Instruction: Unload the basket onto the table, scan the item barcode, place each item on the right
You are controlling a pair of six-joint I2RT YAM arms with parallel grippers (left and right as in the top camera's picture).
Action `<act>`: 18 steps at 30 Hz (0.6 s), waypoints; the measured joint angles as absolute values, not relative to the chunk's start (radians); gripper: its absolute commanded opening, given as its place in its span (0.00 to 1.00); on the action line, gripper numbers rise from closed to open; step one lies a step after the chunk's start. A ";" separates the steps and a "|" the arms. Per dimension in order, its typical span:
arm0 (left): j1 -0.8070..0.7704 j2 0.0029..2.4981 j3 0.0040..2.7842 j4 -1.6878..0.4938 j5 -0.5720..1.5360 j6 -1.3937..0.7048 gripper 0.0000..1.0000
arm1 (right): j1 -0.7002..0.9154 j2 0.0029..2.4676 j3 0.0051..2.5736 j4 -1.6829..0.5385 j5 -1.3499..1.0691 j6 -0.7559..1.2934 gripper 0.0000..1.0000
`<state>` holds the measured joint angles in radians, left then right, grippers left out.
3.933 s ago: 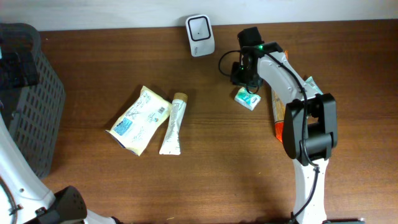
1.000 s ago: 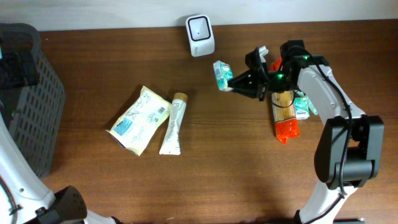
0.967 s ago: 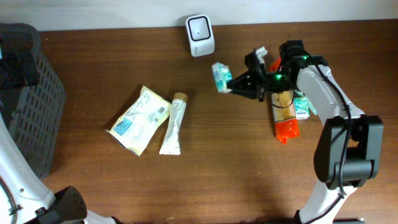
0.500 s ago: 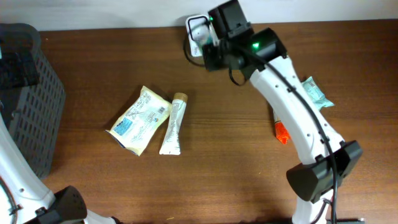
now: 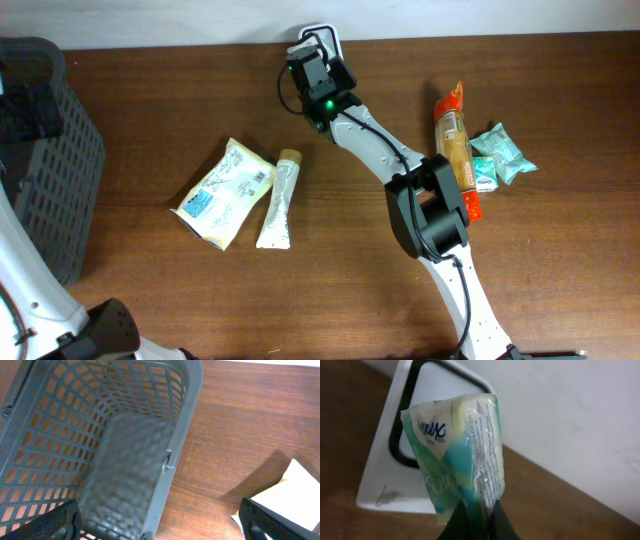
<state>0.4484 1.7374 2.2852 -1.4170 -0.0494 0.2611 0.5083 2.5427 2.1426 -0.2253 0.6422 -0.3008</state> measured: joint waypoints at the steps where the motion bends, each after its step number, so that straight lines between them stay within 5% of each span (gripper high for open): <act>1: 0.448 1.737 2.285 -1.417 -0.049 0.262 0.99 | 0.508 2.543 2.143 -0.194 0.649 -0.305 0.04; 18: 0.448 1.737 2.285 -1.417 -0.049 0.261 0.99 | 0.423 2.572 2.142 0.119 0.468 -0.905 0.04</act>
